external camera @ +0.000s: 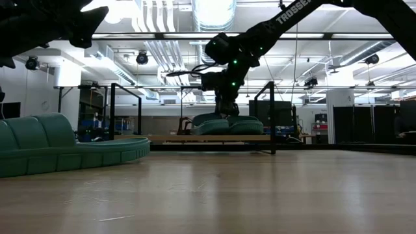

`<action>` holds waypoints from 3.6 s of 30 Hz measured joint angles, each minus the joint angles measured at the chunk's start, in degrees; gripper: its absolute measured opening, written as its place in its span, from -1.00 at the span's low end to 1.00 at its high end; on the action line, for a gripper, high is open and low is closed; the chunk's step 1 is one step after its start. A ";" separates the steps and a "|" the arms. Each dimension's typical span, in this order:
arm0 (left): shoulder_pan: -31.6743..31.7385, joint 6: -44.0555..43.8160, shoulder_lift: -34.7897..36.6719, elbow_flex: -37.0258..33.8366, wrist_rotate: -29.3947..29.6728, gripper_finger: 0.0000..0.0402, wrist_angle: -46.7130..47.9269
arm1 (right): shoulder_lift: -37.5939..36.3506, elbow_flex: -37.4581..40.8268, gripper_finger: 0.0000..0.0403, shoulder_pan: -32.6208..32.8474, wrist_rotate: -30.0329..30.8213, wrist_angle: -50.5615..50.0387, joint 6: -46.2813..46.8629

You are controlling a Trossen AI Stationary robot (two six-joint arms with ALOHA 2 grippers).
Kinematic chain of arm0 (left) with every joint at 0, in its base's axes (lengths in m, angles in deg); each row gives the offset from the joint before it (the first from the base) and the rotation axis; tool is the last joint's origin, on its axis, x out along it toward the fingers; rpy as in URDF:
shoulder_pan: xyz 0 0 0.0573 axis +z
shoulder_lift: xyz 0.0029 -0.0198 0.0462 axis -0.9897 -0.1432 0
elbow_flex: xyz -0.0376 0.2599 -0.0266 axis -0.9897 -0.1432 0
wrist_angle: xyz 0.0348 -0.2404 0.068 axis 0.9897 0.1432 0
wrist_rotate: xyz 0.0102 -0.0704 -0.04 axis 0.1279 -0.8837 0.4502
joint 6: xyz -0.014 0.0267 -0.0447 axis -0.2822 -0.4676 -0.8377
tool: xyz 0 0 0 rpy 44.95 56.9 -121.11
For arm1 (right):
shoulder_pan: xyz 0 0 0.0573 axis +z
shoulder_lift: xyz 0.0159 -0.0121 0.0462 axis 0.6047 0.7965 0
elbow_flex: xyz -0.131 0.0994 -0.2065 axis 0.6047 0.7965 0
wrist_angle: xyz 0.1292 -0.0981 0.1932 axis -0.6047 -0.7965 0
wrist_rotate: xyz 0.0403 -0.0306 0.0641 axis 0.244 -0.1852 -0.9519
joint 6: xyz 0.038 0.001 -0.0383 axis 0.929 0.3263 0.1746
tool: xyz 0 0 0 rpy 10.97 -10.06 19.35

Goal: Pick and place slides into the shelf
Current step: Put the blue slide on the shelf

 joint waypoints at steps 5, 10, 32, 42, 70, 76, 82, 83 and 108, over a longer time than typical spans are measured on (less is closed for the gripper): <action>0.00 0.00 0.00 -0.02 0.00 0.34 0.00 | 0.00 0.01 -0.95 0.04 2.03 -1.56 3.06; 0.00 -0.01 0.01 -0.01 0.00 0.34 0.00 | 0.00 0.11 -0.95 0.04 2.26 -1.73 6.72; 0.00 -0.02 -0.02 0.00 0.00 0.34 0.01 | -0.04 0.08 -0.66 0.08 2.81 -3.53 12.83; 0.00 -0.02 -0.01 0.01 0.00 0.34 0.01 | -0.21 -0.13 -0.39 1.83 2.73 -4.11 12.37; 0.00 0.00 0.01 -0.02 0.00 0.34 -0.09 | 2.26 -0.30 -0.34 2.96 -3.14 9.28 -9.65; 0.00 0.02 0.01 -0.02 0.04 0.34 -0.09 | 3.76 -0.24 -0.34 2.05 -2.94 10.20 -9.79; 0.00 0.02 0.01 -0.02 0.02 0.34 -0.08 | 3.89 -0.24 -0.40 1.51 -2.94 11.47 -9.57; 0.00 0.02 0.01 -0.02 0.04 0.34 -0.08 | 3.87 -0.25 -0.42 1.40 -2.92 11.57 -9.57; 0.00 0.02 0.01 -0.02 0.03 0.34 -0.08 | 3.87 -0.37 -0.96 0.72 1.20 10.18 -4.71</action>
